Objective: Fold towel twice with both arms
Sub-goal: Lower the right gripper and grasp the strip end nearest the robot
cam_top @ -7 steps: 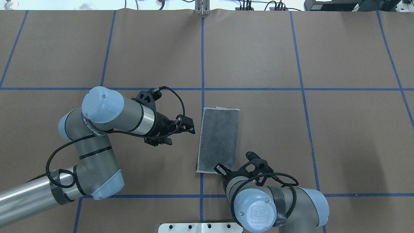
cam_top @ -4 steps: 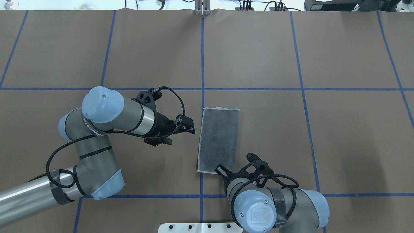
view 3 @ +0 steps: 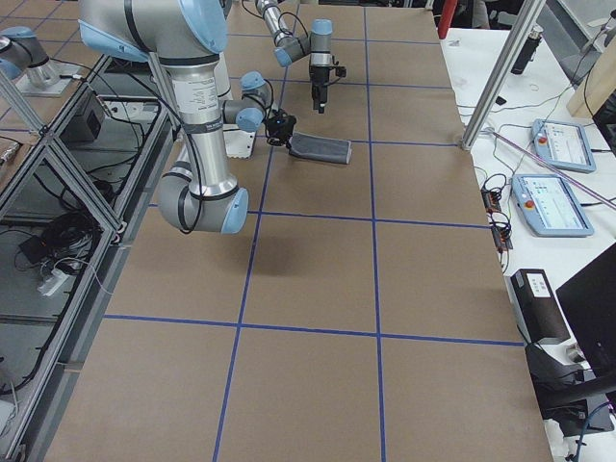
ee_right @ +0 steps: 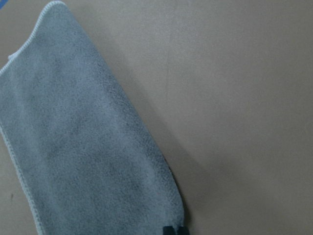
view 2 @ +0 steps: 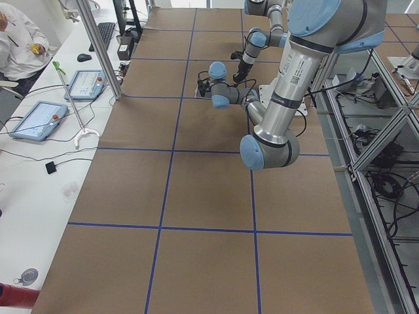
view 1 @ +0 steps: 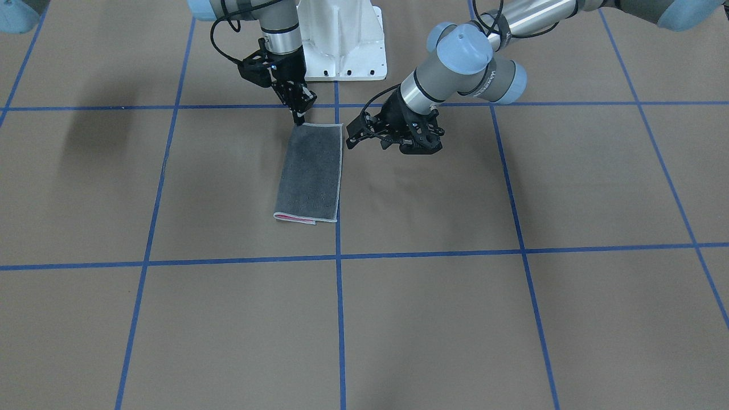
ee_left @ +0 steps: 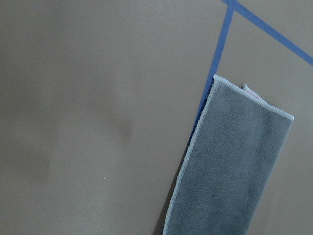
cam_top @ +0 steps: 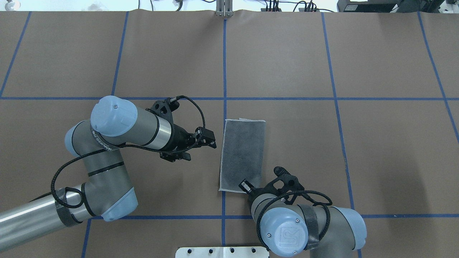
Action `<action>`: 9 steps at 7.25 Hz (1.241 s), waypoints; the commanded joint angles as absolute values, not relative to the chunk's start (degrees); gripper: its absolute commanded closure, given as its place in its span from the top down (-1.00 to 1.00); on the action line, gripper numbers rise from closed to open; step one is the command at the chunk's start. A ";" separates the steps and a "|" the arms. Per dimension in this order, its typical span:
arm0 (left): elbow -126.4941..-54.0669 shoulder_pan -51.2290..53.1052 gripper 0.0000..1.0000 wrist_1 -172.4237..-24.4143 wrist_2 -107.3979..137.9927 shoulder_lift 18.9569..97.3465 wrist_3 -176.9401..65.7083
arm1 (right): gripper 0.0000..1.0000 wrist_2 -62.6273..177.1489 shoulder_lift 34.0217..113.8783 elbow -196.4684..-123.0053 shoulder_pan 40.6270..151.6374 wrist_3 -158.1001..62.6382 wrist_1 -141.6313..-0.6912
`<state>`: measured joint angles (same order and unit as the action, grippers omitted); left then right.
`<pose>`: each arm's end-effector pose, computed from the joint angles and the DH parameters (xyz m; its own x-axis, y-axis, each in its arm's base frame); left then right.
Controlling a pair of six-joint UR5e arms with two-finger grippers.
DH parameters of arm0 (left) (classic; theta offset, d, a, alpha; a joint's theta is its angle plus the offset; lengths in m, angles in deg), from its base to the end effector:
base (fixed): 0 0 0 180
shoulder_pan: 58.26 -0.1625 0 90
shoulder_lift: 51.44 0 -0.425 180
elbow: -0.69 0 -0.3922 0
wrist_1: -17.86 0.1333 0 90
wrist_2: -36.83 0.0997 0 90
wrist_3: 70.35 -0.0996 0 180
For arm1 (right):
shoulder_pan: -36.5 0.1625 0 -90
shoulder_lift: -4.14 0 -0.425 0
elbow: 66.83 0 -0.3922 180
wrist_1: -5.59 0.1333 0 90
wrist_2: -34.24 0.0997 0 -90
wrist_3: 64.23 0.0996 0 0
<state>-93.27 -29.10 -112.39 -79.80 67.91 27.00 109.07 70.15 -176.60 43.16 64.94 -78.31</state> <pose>0.5241 -0.3940 0.2471 0.2374 -0.2634 -0.9350 0.0913 0.9643 -0.2485 -0.5713 -0.2272 0.2653 0.3002 0.6488 0.6992 -0.6453 0.6780 -0.3521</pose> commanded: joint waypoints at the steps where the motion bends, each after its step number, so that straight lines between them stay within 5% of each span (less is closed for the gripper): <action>1: -93.27 -29.17 0.99 -112.39 -79.80 68.00 26.95 | -1.00 109.21 70.06 -176.69 45.02 64.79 -78.26; 9: -93.35 -29.17 0.99 -112.39 -80.06 68.26 26.95 | -1.00 112.71 68.74 -178.63 53.01 64.09 -78.52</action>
